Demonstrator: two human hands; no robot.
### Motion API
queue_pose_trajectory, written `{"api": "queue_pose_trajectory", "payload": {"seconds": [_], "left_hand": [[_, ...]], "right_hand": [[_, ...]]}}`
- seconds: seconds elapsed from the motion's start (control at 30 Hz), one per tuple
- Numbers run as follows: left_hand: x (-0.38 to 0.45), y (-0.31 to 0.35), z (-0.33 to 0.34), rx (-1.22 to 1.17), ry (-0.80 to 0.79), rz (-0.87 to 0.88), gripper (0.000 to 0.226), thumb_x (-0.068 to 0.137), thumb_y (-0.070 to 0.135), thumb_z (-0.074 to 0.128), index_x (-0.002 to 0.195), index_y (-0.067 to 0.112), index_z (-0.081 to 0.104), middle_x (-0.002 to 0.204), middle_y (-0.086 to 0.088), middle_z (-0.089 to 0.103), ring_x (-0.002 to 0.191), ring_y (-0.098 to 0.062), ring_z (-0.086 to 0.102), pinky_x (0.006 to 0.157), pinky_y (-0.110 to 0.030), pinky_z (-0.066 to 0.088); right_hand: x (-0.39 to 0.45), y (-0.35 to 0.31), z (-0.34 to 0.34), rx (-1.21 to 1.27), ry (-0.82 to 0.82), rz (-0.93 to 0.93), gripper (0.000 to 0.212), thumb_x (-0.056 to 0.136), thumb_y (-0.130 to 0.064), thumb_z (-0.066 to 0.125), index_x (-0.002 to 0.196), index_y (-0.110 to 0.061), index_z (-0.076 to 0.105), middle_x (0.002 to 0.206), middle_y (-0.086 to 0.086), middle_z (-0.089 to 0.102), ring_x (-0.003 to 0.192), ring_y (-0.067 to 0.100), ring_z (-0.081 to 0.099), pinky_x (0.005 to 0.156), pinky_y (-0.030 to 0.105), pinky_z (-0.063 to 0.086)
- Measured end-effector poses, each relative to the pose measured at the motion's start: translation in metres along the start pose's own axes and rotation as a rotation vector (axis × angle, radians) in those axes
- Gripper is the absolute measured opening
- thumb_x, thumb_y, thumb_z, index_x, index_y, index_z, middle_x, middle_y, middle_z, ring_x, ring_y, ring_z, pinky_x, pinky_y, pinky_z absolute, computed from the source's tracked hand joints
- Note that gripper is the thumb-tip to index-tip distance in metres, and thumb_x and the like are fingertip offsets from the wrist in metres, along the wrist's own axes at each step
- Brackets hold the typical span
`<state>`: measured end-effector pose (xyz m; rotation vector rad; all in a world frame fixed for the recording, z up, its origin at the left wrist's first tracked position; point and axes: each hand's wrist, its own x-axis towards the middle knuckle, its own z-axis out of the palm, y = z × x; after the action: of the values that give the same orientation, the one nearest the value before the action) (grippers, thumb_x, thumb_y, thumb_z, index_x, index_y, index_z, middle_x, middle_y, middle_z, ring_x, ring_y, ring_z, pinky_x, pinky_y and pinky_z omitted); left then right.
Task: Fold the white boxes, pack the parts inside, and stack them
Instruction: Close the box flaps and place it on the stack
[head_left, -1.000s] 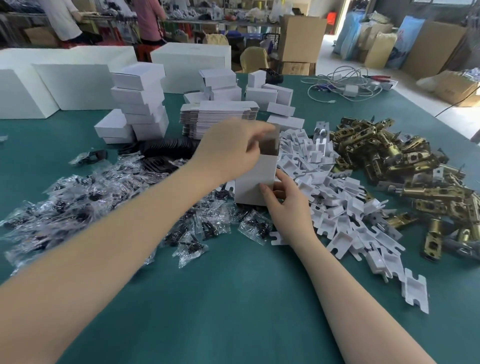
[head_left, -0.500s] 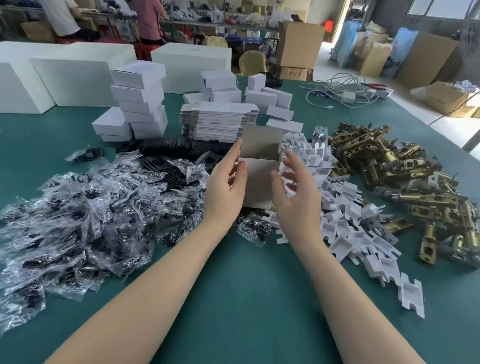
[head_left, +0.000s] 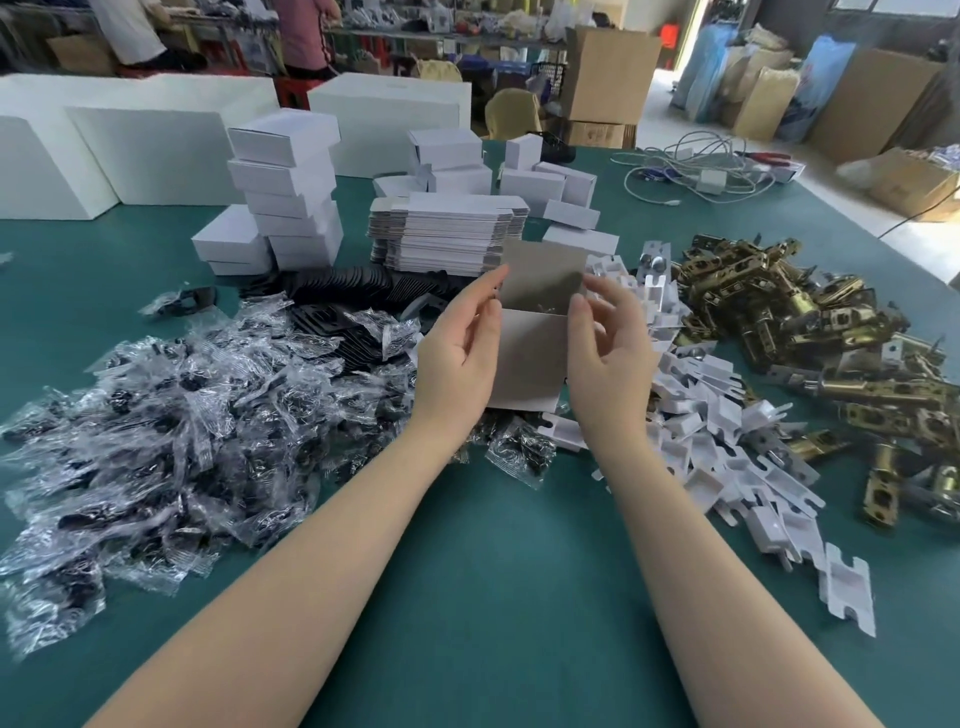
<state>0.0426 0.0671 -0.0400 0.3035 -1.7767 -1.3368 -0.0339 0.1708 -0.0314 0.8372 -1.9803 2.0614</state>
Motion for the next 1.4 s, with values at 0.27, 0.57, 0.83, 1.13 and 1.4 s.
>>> {"api": "queue_pose_trajectory", "payload": {"seconds": [0.27,0.57,0.83,1.13,1.4], "left_hand": [[-0.001,0.001,-0.001,0.014,-0.03,-0.011,0.028,0.1,0.023,0.042,0.111,0.027,0.067,0.118,0.004,0.068,0.118,-0.006,0.057,0.103,-0.023,0.042],[0.013,0.014,-0.008,-0.134,-0.065,-0.118,0.026,0.092,0.005,0.059,0.095,0.028,0.072,0.101,0.017,0.069,0.092,0.009,0.063,0.079,-0.008,0.047],[0.008,0.012,-0.009,-0.115,-0.11,-0.034,0.041,0.098,0.012,0.054,0.135,0.027,0.053,0.126,0.001,0.064,0.104,0.001,0.063,0.086,-0.011,0.046],[0.004,-0.004,-0.014,0.152,-0.137,0.221,0.023,0.101,0.012,0.043,0.113,0.017,0.063,0.116,0.005,0.063,0.113,-0.011,0.059,0.098,-0.03,0.047],[0.0,-0.007,-0.017,0.246,-0.174,0.314,0.027,0.099,0.031,0.049,0.111,0.012,0.064,0.124,0.005,0.06,0.122,-0.011,0.055,0.093,-0.04,0.053]], "right_hand": [[-0.01,0.001,-0.005,-0.084,-0.079,-0.091,0.019,0.102,-0.02,0.048,0.11,-0.028,0.064,0.101,-0.028,0.062,0.097,-0.016,0.056,0.081,0.004,0.039],[0.001,-0.002,-0.001,0.189,-0.089,0.141,0.022,0.098,-0.014,0.054,0.111,-0.031,0.055,0.093,-0.008,0.066,0.073,-0.001,0.056,0.068,0.016,0.043],[0.001,-0.001,-0.004,0.133,-0.133,0.065,0.027,0.101,-0.011,0.051,0.105,-0.037,0.057,0.099,-0.009,0.066,0.086,-0.004,0.06,0.075,0.011,0.045],[-0.004,0.007,-0.014,-0.14,-0.226,-0.1,0.028,0.098,-0.022,0.057,0.102,-0.048,0.049,0.11,-0.033,0.06,0.091,0.006,0.066,0.075,0.022,0.048],[-0.006,0.008,-0.015,-0.209,-0.235,-0.172,0.019,0.094,-0.046,0.05,0.105,-0.032,0.052,0.13,-0.021,0.052,0.12,0.007,0.056,0.093,0.032,0.05]]}}
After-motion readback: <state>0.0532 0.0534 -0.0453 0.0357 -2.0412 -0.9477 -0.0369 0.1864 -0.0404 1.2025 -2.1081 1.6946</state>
